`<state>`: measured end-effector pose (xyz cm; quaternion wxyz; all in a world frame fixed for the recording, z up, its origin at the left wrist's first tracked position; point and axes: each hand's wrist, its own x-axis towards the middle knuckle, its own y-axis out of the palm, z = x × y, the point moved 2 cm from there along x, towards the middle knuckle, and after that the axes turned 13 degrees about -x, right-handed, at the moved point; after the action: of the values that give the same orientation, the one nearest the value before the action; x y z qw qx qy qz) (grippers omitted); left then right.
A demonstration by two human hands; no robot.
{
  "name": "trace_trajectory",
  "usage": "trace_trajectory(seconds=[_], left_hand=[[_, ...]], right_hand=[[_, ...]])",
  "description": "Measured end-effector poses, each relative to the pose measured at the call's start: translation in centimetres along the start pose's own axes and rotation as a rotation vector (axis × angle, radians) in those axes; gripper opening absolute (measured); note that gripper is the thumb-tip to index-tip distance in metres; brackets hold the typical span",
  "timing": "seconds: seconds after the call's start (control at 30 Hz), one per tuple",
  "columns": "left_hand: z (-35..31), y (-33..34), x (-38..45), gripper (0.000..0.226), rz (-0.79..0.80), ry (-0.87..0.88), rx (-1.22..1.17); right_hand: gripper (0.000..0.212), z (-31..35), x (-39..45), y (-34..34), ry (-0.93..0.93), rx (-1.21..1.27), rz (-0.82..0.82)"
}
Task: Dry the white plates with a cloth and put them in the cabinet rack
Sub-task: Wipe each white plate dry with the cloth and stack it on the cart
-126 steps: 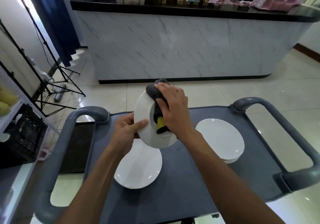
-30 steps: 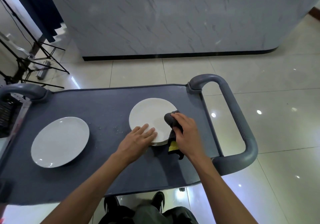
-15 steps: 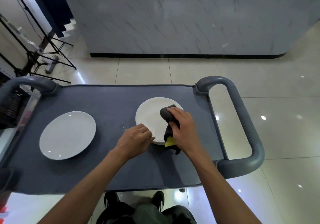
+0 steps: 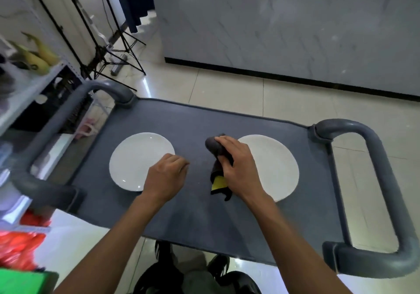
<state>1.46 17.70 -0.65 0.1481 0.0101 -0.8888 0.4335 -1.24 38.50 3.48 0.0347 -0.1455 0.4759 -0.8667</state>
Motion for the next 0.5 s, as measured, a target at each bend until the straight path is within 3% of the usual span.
trace_trajectory(seconds=[0.5], left_hand=[[17.5,-8.0,-3.2,0.034,-0.107,-0.670,-0.165]], right_hand=[[0.048,13.4,6.8,13.8,-0.101,0.075,0.230]])
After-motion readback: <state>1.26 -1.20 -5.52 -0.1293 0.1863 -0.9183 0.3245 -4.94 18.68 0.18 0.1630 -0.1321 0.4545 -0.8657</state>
